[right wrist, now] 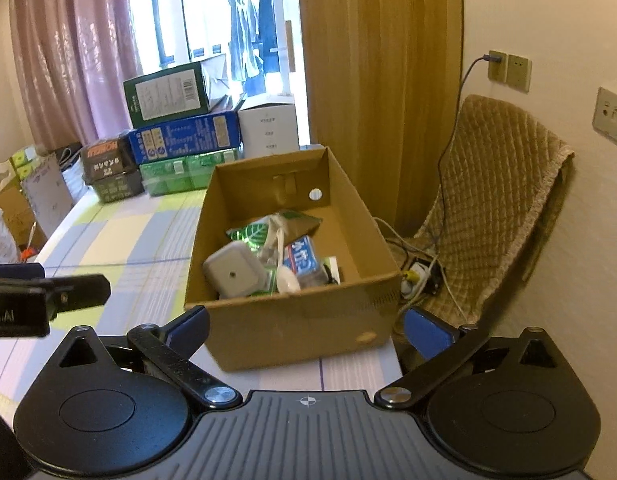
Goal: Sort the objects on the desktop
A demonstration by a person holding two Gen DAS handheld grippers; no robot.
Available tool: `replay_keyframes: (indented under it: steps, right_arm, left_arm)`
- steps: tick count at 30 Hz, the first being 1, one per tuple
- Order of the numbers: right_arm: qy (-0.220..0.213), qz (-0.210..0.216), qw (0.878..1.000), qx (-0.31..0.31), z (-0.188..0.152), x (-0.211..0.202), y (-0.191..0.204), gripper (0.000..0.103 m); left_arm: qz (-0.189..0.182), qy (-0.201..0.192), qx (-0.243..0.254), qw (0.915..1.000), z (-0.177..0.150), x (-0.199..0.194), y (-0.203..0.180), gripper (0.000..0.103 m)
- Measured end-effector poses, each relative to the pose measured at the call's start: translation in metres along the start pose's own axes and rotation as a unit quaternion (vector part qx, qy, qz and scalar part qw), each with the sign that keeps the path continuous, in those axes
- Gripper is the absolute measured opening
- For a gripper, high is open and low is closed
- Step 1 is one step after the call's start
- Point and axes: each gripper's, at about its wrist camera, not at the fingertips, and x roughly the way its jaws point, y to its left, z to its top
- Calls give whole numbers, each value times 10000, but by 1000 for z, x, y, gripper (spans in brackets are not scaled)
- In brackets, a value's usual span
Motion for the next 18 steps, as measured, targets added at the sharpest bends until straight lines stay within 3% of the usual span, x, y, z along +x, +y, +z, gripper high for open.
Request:
replay_keyframes:
  steps: [7, 18]
  right_arm:
    - [15, -23, 9999, -98, -9, -27, 7, 101]
    - [35, -72, 9998, -183, -11, -34, 11, 101]
  left_arm:
    - [-93, 37, -202, 9997, -8, -16, -7, 102]
    - [-25, 61, -154, 9999, -13, -19, -11, 102]
